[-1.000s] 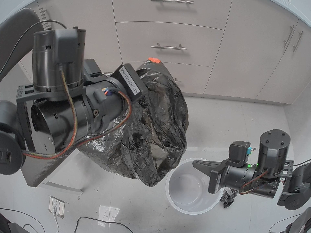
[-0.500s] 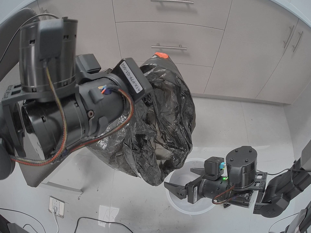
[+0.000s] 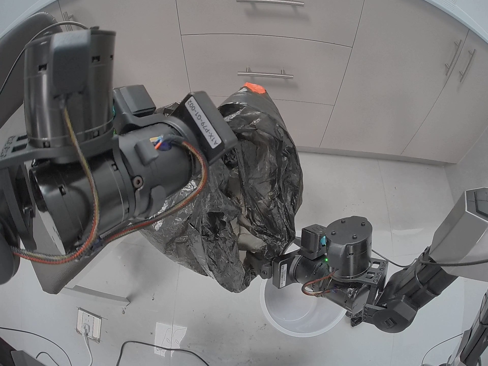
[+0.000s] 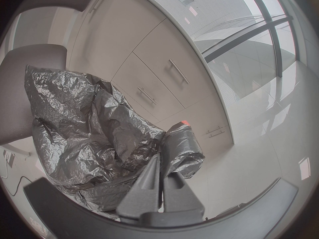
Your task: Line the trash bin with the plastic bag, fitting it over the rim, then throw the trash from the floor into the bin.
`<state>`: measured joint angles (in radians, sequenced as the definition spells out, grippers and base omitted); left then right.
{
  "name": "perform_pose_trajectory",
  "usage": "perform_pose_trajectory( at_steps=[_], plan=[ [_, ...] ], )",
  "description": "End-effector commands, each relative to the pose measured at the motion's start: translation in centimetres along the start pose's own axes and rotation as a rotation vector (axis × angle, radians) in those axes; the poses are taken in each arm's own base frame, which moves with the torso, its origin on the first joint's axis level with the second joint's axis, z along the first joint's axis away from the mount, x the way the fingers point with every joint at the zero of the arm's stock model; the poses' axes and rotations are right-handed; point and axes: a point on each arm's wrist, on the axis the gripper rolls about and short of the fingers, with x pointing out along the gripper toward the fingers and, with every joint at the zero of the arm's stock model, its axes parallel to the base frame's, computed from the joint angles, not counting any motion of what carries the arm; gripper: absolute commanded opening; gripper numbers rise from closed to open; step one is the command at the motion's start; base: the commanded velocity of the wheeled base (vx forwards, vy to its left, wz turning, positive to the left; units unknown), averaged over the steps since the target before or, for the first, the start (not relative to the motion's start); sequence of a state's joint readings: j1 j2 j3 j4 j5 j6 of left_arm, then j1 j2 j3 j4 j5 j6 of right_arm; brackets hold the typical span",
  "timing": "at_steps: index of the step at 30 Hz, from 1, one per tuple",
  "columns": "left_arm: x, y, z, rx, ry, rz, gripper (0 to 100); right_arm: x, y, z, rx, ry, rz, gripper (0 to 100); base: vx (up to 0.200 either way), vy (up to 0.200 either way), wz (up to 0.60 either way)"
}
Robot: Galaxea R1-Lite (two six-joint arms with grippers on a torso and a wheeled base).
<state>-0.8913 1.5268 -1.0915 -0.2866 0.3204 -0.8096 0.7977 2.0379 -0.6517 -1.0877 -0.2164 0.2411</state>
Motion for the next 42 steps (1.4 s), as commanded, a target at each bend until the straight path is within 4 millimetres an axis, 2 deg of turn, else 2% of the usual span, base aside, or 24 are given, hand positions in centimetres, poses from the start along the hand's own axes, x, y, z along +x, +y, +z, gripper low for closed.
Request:
perform_pose_trajectory(
  at_steps=[1, 7, 8, 11, 18, 23, 28, 29, 31, 32, 36, 37, 39, 42],
  plan=[
    [0.0, 0.1, -0.1, 0.001, 0.002, 0.002, 0, 0.5, -0.1, 0.2, 0.003, -0.015, -0.028, 100, 0.000, 0.000, 0.00],
    [0.0, 0.2, -0.2, 0.002, 0.006, 0.004, 0, 0.3, 0.0, 0.7, -0.009, -0.067, -0.022, 100, 0.000, 0.000, 0.00],
    [0.0, 0.2, -0.2, 0.002, 0.006, 0.004, 0, 0.3, 0.0, 0.7, -0.009, -0.067, -0.022, 0, 0.000, 0.000, 0.00],
    [0.0, 0.2, -0.2, 0.003, 0.007, 0.005, 0, 0.2, 0.0, 1.0, -0.015, -0.112, -0.011, 0, 0.000, 0.000, 0.00],
    [0.1, 0.6, -0.6, 0.016, 0.018, 0.017, 0, -0.2, -0.5, 0.7, -0.020, -0.099, -0.025, 0, 0.000, 0.000, 0.00],
    [0.1, 1.1, -1.1, 0.041, 0.031, 0.032, 0, -2.3, -1.5, 2.5, -0.021, -0.120, -0.046, 0, 0.000, 0.000, 0.00],
    [0.9, 1.7, -2.1, 0.115, 0.061, 0.059, 0, -6.3, -3.0, 5.9, -0.025, -0.103, -0.093, 0, 0.000, 0.000, 0.00],
    [1.2, 1.7, -2.4, 0.141, 0.071, 0.061, 0, -8.1, -3.3, 7.3, -0.022, -0.104, -0.097, 0, 0.000, 0.000, 0.00],
    [1.3, 1.5, -2.8, 0.152, 0.083, 0.055, 0, -9.5, -3.4, 8.4, -0.021, -0.104, -0.092, 0, 0.000, 0.000, 0.00],
    [1.4, 1.2, -3.2, 0.157, 0.100, 0.042, 0, -11.1, -3.3, 9.4, -0.020, -0.101, -0.085, 0, 0.000, 0.000, 0.00],
    [1.4, 0.3, -4.7, 0.172, 0.147, 0.008, 0, -15.2, -3.0, 11.6, -0.023, -0.083, -0.073, 0, 0.000, 0.000, 0.00],
    [1.4, 0.3, -4.9, 0.173, 0.151, 0.005, 0, -15.5, -3.0, 11.7, -0.022, -0.080, -0.073, 0, 0.000, 0.000, 0.00],
    [1.3, -0.4, -5.9, 0.185, 0.181, -0.016, 0, -18.1, -3.0, 12.9, -0.019, -0.088, -0.069, 0, 0.000, 0.000, 0.00],
    [1.5, -0.8, -7.0, 0.196, 0.209, -0.028, 0, -20.2, -3.1, 13.7, -0.015, -0.105, -0.070, 0, 0.000, 0.000, 0.00]
  ],
)
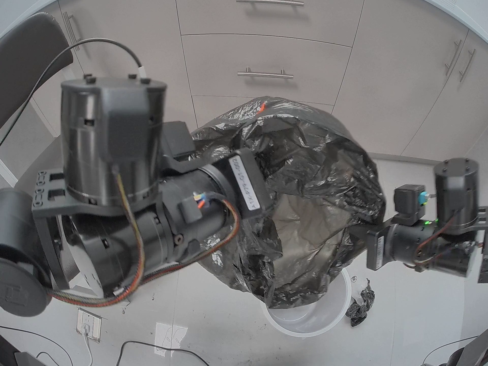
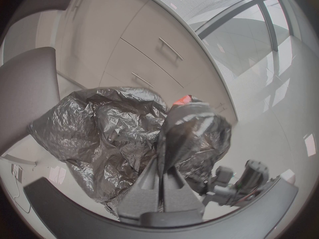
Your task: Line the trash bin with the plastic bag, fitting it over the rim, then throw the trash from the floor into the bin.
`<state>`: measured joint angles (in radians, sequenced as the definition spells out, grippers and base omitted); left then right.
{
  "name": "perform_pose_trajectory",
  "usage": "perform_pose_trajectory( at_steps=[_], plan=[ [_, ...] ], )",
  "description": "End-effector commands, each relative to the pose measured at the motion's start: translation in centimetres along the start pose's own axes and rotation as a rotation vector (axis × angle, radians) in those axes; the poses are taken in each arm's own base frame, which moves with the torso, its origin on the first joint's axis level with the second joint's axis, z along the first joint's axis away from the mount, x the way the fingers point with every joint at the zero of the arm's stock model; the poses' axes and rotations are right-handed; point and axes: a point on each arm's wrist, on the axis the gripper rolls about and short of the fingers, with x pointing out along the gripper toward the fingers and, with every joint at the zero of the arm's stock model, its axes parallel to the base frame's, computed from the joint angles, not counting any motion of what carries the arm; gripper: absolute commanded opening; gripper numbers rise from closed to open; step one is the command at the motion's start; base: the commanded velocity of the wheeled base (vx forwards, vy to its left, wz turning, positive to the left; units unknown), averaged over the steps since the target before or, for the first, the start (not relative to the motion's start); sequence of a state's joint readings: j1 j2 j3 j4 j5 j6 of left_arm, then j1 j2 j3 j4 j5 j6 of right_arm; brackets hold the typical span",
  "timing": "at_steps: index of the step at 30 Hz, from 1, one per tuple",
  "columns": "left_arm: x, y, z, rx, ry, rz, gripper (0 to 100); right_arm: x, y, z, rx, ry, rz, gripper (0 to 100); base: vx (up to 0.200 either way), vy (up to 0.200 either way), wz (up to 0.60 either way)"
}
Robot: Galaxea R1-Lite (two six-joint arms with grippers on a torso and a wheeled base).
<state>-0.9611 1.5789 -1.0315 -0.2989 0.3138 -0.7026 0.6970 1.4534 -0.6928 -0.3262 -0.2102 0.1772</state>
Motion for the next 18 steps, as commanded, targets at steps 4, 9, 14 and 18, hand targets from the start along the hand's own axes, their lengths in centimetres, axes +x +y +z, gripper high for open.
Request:
perform_pose_trajectory(
  at_steps=[4, 9, 14, 18],
  plan=[
    [1.3, -2.4, -3.8, 0.061, 0.113, -0.058, 0, -10.7, -1.8, 4.8, 0.062, -0.240, 0.028, 0, 0.000, 0.000, 0.00],
    [1.5, -3.0, -4.9, 0.076, 0.142, -0.069, 0, -12.1, -2.1, 4.5, 0.054, -0.196, 0.021, 0, 0.000, 0.000, 0.00],
    [1.9, -2.8, -5.5, 0.077, 0.158, -0.057, 0, -11.3, -2.2, 3.1, 0.039, -0.138, 0.004, 0, 0.000, 0.000, 0.00],
    [2.5, -2.6, -6.1, 0.080, 0.175, -0.041, 0, -11.3, -2.3, 2.7, 0.037, -0.127, -0.004, 0, 0.000, 0.000, 0.00]
  ],
)
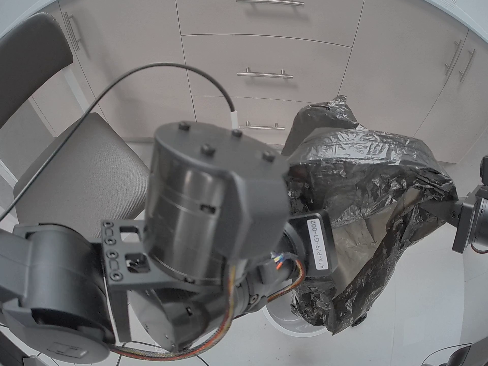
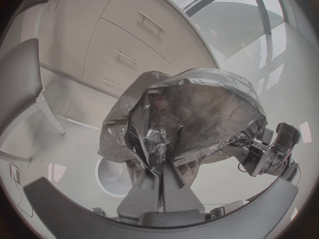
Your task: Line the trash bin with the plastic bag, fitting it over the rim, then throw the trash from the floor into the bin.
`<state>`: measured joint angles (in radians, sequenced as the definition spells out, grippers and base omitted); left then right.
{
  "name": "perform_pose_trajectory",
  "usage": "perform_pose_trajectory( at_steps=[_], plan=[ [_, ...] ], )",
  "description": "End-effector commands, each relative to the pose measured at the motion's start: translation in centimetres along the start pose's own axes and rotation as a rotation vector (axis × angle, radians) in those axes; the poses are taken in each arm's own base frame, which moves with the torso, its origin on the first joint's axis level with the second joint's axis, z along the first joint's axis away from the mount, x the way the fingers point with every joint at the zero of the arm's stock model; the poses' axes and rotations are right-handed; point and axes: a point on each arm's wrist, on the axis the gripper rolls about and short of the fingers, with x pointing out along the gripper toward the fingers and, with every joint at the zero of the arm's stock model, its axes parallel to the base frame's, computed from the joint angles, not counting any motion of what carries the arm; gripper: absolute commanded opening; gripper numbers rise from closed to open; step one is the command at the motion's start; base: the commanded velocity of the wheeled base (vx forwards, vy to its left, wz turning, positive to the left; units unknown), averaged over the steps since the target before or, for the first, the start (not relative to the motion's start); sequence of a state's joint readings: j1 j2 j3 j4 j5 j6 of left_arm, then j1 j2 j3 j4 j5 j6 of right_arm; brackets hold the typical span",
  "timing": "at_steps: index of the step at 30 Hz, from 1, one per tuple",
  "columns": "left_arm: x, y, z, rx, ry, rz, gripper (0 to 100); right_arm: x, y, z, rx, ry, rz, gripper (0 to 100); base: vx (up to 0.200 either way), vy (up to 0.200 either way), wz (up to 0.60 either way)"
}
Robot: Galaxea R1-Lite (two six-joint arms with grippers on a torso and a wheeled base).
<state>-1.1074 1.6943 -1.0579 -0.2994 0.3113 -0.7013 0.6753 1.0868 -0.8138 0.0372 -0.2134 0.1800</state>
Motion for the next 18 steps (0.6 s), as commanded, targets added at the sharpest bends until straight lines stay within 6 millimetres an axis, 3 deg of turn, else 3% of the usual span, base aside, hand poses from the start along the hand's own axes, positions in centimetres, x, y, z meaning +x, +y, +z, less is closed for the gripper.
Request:
perform_pose_trajectory(
  at_steps=[1, 13, 18],
  plan=[
    [1.0, 0.3, -1.0, 0.009, 0.030, 0.022, 0, -0.5, -0.2, -0.3, 0.001, -0.005, -0.002, 0, 0.000, 0.000, 0.00],
    [2.2, 0.9, -2.0, -0.014, 0.059, 0.058, 0, -0.1, -0.2, -1.2, -0.006, 0.028, -0.001, 0, 0.000, 0.000, 0.00],
    [2.5, 1.9, -3.3, 0.002, 0.099, 0.097, 0, 0.9, -0.3, -3.8, -0.017, 0.127, -0.002, 0, 0.000, 0.000, 0.00]
  ],
)
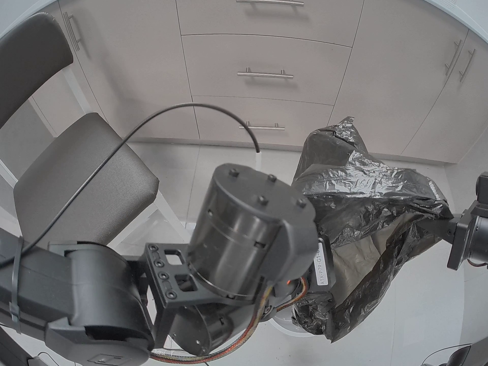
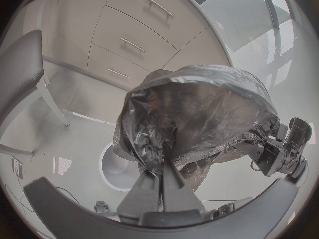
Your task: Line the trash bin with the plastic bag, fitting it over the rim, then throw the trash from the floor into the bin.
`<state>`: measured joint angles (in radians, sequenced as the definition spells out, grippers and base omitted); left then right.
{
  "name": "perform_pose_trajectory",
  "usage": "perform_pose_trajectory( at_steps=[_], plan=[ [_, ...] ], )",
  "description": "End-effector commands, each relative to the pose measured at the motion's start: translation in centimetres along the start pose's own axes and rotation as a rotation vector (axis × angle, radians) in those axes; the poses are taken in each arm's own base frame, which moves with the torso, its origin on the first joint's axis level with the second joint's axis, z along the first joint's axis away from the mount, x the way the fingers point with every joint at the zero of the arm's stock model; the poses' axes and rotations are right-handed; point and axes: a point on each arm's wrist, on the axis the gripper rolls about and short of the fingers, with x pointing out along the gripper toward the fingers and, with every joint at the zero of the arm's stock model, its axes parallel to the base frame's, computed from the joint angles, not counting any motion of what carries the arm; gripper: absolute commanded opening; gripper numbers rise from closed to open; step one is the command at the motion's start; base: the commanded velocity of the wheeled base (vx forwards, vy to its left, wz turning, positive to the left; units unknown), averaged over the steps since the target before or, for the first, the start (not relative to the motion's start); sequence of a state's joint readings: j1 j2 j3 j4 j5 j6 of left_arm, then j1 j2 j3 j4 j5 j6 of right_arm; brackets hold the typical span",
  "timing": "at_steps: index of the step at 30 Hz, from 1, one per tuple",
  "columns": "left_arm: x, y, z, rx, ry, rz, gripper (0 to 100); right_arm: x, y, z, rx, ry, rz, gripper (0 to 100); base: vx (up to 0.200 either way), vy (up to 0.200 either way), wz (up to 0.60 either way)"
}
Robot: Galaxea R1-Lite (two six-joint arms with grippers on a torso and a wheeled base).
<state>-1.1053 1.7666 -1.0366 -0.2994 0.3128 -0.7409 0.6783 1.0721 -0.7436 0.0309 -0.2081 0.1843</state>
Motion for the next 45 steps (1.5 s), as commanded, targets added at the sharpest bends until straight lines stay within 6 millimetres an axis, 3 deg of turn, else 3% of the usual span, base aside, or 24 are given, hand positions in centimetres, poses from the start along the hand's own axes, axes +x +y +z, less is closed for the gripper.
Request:
perform_pose_trajectory(
  at_steps=[1, 7, 15, 30, 39, 45],
  plan=[
    [0.6, 1.2, -1.5, 0.017, 0.045, 0.049, 0, 1.3, 0.0, -2.7, -0.005, 0.104, -0.001, 0, 0.000, 0.000, 0.00],
    [2.2, 2.8, -3.7, 0.022, 0.049, 0.066, 0, 3.4, 0.3, -5.4, 0.011, 0.145, 0.004, 0, 0.000, 0.000, 0.00],
    [4.5, 4.3, -5.8, 0.028, 0.048, 0.081, 0, 6.4, 0.4, -7.5, 0.009, 0.175, -0.012, 0, 0.000, 0.000, 0.00],
    [7.0, 8.2, -7.5, 0.007, 0.056, 0.169, 0, 10.5, -0.5, -10.8, 0.028, 0.244, -0.040, 0, 0.000, 0.000, 0.00],
    [9.0, 10.5, -9.0, -0.002, 0.045, 0.200, 0, 11.8, -1.1, -12.2, 0.038, 0.287, -0.064, 0, 0.000, 0.000, 0.00],
    [9.3, 11.7, -8.9, -0.013, 0.038, 0.221, 0, 12.6, -1.7, -13.0, 0.047, 0.302, -0.088, 0, 0.000, 0.000, 0.00]
  ],
)
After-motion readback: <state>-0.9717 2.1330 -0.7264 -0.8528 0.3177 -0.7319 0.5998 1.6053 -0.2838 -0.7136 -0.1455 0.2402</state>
